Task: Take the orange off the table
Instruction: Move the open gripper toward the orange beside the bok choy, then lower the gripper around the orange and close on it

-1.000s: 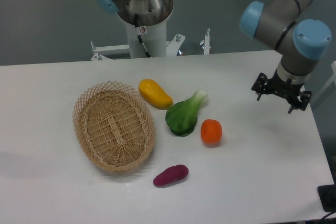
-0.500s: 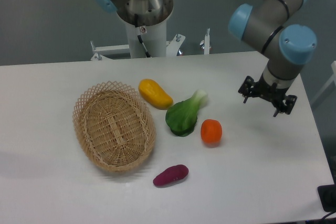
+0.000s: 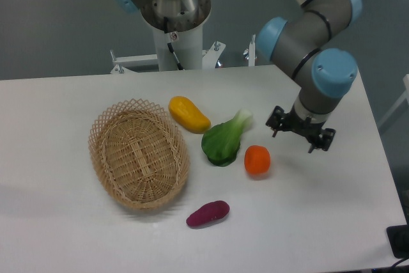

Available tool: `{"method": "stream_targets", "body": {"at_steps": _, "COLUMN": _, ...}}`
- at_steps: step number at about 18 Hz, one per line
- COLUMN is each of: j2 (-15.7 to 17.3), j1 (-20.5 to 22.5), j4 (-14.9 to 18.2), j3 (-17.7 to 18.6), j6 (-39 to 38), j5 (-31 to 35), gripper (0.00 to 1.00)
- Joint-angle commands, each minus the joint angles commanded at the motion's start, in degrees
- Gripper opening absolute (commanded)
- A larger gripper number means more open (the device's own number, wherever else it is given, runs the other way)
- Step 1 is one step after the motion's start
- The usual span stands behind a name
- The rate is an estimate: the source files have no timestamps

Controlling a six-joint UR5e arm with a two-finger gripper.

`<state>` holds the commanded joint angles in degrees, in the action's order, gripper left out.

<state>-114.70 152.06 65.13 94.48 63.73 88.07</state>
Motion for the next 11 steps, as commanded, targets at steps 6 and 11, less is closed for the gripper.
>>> {"method": "stream_targets", "body": {"at_steps": 6, "j2": -1.1, "j1": -1.9, "j4": -0.1, "j3": 0.5, "j6": -4.5, "j5": -1.5, "gripper": 1.0}}
{"method": "stream_targets", "body": {"at_steps": 11, "j2": -2.9, "j1": -3.5, "j4": -8.8, "j3": 2.5, "j6": -10.0, "j5": -1.4, "gripper": 1.0}}
